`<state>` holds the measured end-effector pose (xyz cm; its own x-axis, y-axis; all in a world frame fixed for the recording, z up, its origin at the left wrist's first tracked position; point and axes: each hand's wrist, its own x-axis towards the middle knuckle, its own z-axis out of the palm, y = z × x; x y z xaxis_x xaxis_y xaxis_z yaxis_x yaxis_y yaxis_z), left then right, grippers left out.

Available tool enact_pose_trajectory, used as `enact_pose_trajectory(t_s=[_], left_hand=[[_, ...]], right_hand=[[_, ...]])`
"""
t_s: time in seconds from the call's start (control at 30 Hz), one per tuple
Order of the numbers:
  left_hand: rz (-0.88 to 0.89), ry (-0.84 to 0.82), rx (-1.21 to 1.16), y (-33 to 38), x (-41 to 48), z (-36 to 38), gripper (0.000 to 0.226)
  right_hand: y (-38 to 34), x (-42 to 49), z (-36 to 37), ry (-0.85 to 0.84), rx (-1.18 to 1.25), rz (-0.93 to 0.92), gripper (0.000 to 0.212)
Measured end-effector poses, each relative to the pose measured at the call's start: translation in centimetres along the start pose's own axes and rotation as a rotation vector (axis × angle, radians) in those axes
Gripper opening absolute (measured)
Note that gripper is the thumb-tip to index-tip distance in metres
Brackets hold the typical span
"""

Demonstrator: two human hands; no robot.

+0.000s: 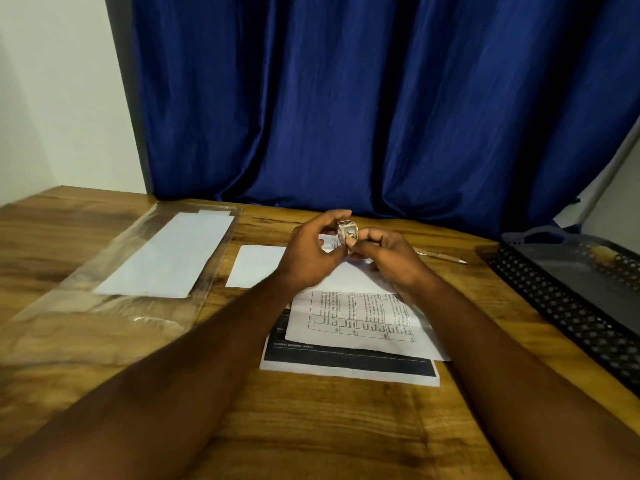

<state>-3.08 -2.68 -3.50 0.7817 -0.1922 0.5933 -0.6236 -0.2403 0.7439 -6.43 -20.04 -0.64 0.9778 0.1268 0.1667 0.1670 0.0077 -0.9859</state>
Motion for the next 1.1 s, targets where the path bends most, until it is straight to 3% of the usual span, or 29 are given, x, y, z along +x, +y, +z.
enact_pose_trajectory(t_s=[0.13, 0.27, 0.37, 0.5, 0.73, 1.1], left_hand=[[0.023, -0.010, 0.026, -0.1, 0.2, 0.0, 0.054], [0.019, -0.011, 0.038, -0.2, 0.3, 0.1, 0.052], [0.033, -0.015, 0.062, -0.3, 0.3, 0.2, 0.048], [0.038, -0.042, 0.124, -0.3, 0.3, 0.3, 0.049], [0.062, -0.081, 0.153, -0.6, 0.3, 0.4, 0.041], [0.016, -0.035, 0.168, -0.3, 0.1, 0.2, 0.042]], right_hand=[[0.2, 0.3, -0.3, -0.013, 0.000, -0.001, 0.026], [0.2, 0.4, -0.6, 0.088, -0.122, -0.036, 0.023], [0.2, 0.7, -1.2, 0.195, -0.348, -0.137, 0.032], [0.0, 1.0, -2.1, 0.133, -0.501, -0.296, 0.048], [0.2, 0.9, -1.7, 0.106, -0.625, -0.461, 0.015], [0.0, 0.9, -1.4, 0.104, -0.648, -0.508, 0.007]])
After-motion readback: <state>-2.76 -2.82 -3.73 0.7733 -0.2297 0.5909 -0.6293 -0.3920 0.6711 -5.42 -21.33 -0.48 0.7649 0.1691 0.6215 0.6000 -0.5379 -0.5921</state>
